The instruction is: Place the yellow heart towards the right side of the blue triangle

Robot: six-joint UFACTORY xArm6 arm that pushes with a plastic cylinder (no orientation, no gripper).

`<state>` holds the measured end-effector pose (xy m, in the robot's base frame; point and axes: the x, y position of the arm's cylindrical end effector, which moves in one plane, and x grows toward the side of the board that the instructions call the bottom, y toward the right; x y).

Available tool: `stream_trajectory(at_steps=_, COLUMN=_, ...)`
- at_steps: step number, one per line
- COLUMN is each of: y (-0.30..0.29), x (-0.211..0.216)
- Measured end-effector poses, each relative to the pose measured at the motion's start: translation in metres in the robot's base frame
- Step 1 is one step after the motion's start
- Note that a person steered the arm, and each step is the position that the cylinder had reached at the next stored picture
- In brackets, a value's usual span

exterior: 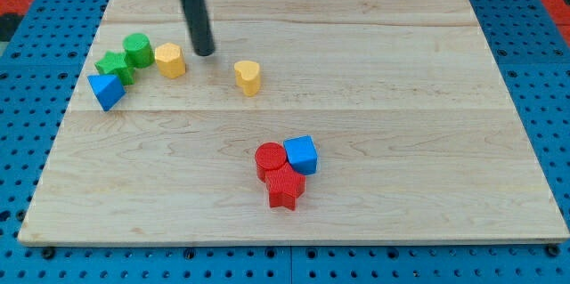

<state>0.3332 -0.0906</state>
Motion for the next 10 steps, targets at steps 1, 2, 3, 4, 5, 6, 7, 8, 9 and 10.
stream_trajectory(at_steps=1, y=0.074, x=0.025)
stream_trajectory(at_steps=2, y=0.052, x=0.047)
stream_trajectory(at_steps=3, y=-0.011, x=0.059)
stream_trajectory(at_steps=4, y=-0.003, x=0.059)
stream_trajectory(at_steps=5, y=0.023, x=0.067)
stream_trajectory(at_steps=6, y=-0.007, x=0.095)
stream_trajectory(at_steps=7, y=-0.049, x=0.096)
stream_trajectory(at_steps=8, y=-0.086, x=0.087)
stream_trajectory(at_steps=9, y=-0.108, x=0.103)
stream_trajectory(at_steps=10, y=-0.114, x=0.112)
